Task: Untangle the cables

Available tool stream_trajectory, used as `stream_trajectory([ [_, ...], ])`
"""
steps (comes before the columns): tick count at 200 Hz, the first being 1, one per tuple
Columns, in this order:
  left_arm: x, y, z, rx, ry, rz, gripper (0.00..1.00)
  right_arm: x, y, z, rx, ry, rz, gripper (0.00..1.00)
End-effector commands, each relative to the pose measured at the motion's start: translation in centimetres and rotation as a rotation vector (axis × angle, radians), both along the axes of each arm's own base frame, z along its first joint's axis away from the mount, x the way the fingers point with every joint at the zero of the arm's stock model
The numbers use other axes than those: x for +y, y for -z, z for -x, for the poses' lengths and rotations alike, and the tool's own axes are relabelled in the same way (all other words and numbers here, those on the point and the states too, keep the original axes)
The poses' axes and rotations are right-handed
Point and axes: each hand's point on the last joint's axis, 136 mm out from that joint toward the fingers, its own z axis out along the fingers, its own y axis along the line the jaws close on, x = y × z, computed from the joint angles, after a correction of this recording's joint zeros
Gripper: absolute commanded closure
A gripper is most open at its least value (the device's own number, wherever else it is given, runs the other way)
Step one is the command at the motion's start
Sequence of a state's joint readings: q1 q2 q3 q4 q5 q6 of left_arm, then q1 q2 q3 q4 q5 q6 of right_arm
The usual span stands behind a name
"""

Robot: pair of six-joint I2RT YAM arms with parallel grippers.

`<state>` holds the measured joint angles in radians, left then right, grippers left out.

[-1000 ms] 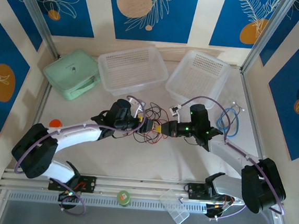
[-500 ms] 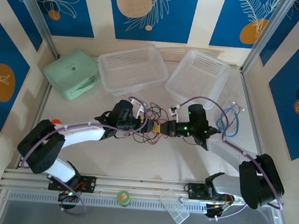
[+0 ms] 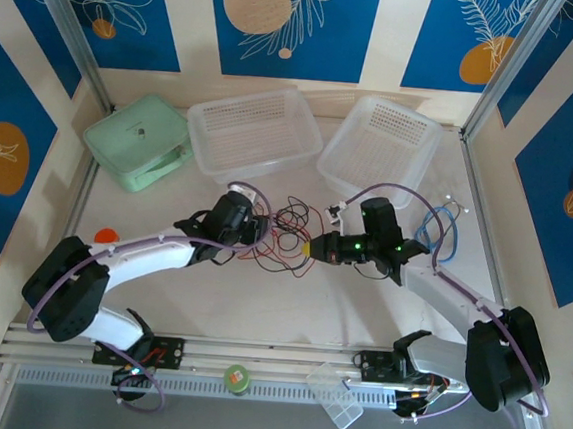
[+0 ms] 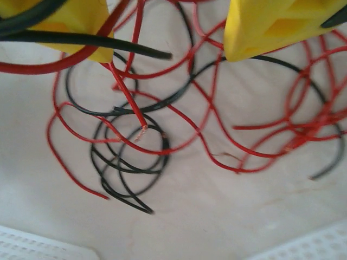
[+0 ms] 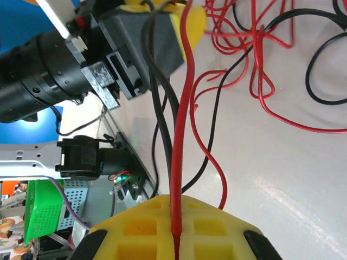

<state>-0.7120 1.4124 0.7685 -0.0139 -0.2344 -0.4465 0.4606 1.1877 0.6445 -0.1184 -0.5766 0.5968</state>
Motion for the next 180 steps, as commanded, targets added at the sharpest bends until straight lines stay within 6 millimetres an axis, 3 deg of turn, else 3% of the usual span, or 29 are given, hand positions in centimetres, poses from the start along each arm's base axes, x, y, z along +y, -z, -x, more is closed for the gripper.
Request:
stream_trajectory([
  [1,3.4,0.0,-1.4,-0.026,-0.144,-0.084,0.49,-0.1,1.1,0.6,0.049,-0.013,0.072,1.0],
  [43,5.5,2.6,-2.0,0.017,-0.24,-0.116,0.5,-0.6,3.4,0.9,0.109,-0.012,0.23,1.0],
  [65,5.7,3.7,-2.1,0.04,-0.242,-0.108,0.5,-1.5,5.1,0.8,0.153,0.007,0.335,1.0],
  [114,6.0,5.1,-1.9,0.067,-0.251,-0.134,0.5,-6.3,8.8,-0.3,0.22,0.084,0.708,1.0],
  [180,8.0,6.0,-1.3,0.082,-0.305,-0.182,0.5,-12.2,11.4,-2.1,0.252,0.204,1.124,0.99],
])
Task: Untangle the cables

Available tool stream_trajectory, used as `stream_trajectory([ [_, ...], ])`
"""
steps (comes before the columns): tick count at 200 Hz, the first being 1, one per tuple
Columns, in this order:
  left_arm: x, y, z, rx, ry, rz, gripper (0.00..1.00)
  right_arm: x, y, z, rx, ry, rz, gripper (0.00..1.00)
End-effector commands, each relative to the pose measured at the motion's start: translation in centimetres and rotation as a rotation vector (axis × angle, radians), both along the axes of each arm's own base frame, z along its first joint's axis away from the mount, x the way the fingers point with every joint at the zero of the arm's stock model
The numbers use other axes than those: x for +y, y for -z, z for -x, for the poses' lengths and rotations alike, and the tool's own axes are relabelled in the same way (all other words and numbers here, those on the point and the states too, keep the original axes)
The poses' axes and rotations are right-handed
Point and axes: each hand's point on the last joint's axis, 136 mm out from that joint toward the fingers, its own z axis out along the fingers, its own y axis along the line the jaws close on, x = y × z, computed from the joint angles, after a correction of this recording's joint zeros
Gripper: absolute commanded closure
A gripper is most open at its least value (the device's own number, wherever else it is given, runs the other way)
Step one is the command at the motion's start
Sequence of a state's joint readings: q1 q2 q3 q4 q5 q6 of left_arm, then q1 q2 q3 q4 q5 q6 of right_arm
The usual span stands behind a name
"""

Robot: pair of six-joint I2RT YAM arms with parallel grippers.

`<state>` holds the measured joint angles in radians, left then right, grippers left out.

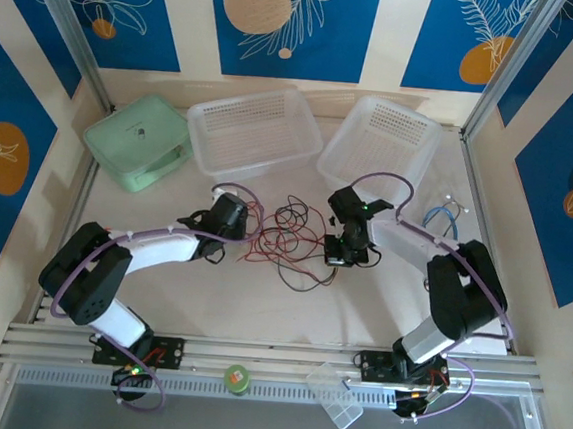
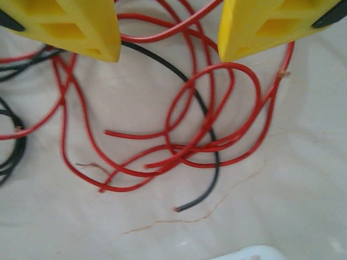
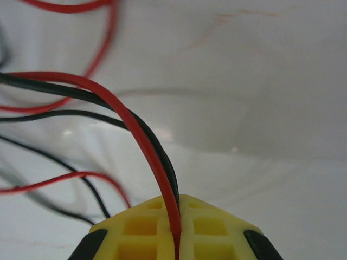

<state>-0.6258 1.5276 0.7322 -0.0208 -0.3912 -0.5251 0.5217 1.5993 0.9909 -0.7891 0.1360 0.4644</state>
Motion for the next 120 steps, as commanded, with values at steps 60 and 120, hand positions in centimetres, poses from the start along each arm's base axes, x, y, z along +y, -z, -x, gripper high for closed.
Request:
stream_trajectory([
  [60,2.7,-0.7,1.1,0.009,-0.041,-0.033,0.46,-5.4,-1.0,-1.2,-0.031,0.141,0.342,0.45],
  [120,-2.5,-9.8,2.6,-0.097,0.229,-0.046,0.31,-2.4,-4.0,0.2,-0.063,0.351,0.023,0.32],
])
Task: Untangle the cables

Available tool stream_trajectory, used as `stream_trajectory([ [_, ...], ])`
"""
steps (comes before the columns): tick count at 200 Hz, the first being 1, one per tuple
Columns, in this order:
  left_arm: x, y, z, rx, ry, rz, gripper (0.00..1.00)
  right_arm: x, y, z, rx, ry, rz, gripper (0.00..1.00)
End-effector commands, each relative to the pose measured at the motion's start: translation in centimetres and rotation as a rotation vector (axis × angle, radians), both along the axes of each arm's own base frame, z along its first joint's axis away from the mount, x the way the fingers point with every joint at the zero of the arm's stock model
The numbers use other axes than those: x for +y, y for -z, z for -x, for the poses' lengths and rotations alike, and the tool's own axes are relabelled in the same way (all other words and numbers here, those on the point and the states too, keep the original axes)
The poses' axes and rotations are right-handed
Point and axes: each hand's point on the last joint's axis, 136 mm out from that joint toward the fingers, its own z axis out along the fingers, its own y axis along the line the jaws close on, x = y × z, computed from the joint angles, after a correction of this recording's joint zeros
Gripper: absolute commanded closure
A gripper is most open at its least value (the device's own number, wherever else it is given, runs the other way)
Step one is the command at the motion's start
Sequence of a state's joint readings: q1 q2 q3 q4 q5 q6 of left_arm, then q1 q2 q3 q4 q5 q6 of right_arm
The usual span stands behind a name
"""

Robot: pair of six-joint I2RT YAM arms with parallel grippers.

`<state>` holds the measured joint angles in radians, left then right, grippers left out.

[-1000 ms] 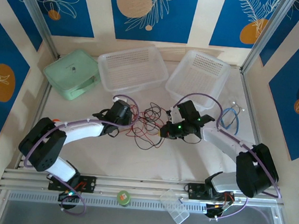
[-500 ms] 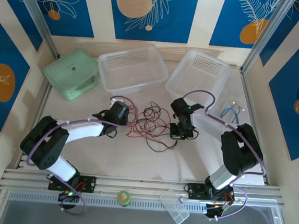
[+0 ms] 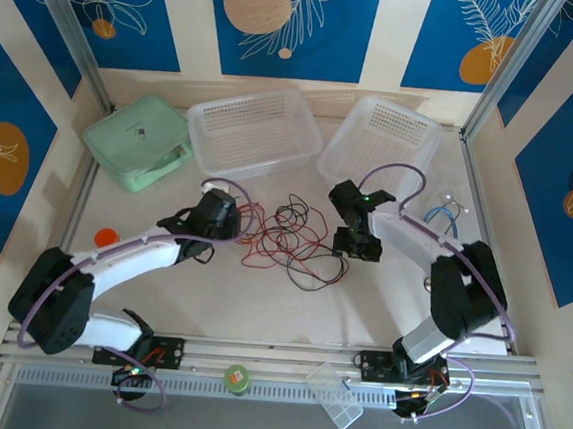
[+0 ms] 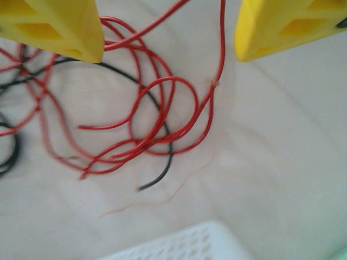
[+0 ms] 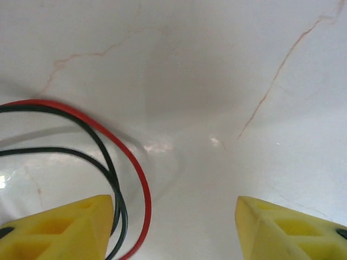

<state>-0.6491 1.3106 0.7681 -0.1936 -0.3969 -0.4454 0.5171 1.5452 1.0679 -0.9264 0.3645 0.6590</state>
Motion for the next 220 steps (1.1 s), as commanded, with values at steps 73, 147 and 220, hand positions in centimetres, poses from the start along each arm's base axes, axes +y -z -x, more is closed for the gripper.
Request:
stream_trajectory([
  [73,-15.2,-1.1,2.8,0.075,0.54,-0.151,0.27,3.9,4.4,4.6,0.113,0.328,-0.355,0.36],
  [147,-21.4,5.5,1.6,0.192,0.673,-0.186,0.27,2.7,6.3,5.1,0.102,0.378,-0.285,0.53],
  [220,-20.2,11.7,4.2,0.366,0.789,-0.296,0.24,1.2,6.3,5.4,0.088,0.315,-0.197,0.9],
])
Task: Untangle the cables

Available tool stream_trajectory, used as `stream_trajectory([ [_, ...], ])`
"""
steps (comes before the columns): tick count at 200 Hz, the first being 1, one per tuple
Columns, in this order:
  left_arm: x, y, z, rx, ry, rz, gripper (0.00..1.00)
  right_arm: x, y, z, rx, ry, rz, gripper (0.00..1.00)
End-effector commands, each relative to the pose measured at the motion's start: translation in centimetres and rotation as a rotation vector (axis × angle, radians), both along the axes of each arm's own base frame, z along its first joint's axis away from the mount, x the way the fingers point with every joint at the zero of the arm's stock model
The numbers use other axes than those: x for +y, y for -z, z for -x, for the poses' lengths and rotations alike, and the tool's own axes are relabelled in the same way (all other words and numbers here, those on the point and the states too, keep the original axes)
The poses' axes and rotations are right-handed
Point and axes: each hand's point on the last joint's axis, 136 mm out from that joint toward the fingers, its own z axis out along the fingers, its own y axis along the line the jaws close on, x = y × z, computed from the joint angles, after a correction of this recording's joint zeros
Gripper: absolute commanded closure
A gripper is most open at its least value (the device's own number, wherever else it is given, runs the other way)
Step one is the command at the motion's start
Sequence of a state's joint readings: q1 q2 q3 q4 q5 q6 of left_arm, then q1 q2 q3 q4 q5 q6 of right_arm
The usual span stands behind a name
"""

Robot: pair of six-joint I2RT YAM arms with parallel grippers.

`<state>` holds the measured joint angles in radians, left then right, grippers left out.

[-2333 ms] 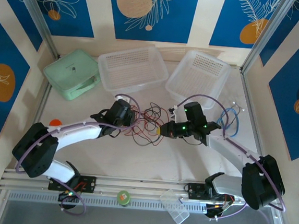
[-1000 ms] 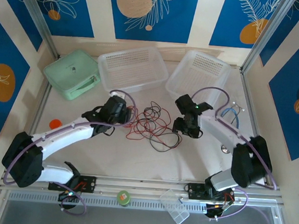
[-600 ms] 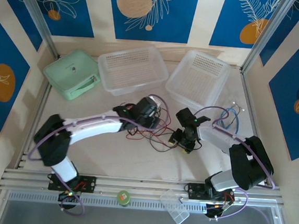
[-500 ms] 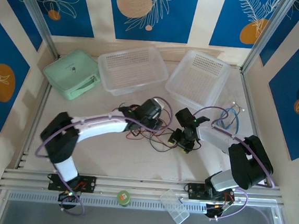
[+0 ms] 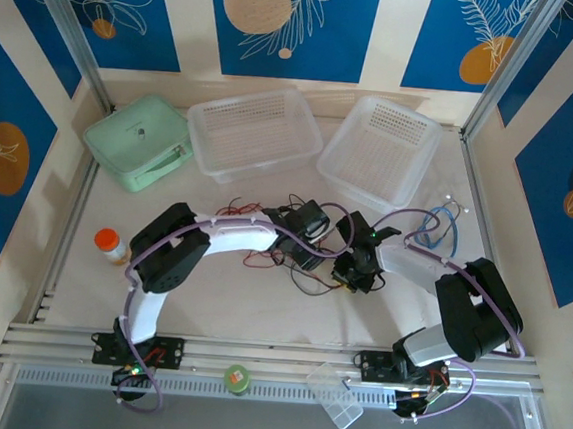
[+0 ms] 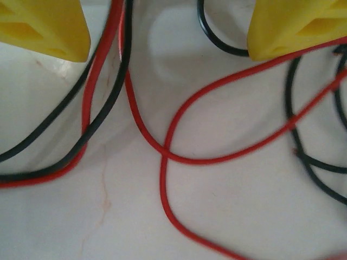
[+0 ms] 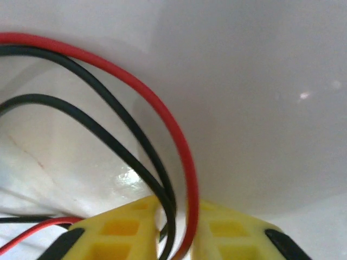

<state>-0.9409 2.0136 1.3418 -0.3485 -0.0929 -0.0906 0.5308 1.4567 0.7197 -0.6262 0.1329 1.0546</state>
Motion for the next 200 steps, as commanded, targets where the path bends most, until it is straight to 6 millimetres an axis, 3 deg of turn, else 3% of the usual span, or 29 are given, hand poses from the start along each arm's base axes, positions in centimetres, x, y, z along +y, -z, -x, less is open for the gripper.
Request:
stream_trajectory([
  [1,1.0,2.2,1.0,0.05,0.045,-0.093,0.24,-0.7,0.2,0.0,-0.011,-0.047,0.054,0.91],
  [25,3.1,3.5,-0.4,-0.011,-0.034,-0.2,0.34,-0.6,-1.0,-1.2,-0.057,-0.144,0.074,1.0],
  [57,7.0,3.6,-2.9,-0.105,-0.216,-0.293,0.67,0.4,-2.5,-2.5,-0.109,-0.348,0.075,1.0],
  [70,8.8,3.2,-3.6,-0.123,-0.295,-0.29,0.74,0.9,-2.9,-2.9,-0.128,-0.442,0.081,1.0],
  [108,14.3,1.7,-4.6,-0.157,-0.513,-0.26,0.79,1.7,-3.9,-3.7,-0.172,-0.718,0.198,1.0],
  [155,17.9,0.7,-4.3,-0.162,-0.607,-0.234,0.78,-0.9,-3.6,-6.0,-0.129,-0.807,0.49,1.0],
  [165,18.1,0.5,-4.2,-0.162,-0.609,-0.224,0.78,-1.5,-3.7,-6.6,-0.131,-0.795,0.541,0.94],
  [185,17.8,0.2,-4.0,-0.155,-0.602,-0.199,0.77,-1.8,-4.1,-7.6,-0.152,-0.758,0.594,0.69],
  [200,17.5,0.1,-4.0,-0.147,-0.598,-0.18,0.77,-1.3,-4.3,-8.0,-0.178,-0.712,0.579,0.56],
])
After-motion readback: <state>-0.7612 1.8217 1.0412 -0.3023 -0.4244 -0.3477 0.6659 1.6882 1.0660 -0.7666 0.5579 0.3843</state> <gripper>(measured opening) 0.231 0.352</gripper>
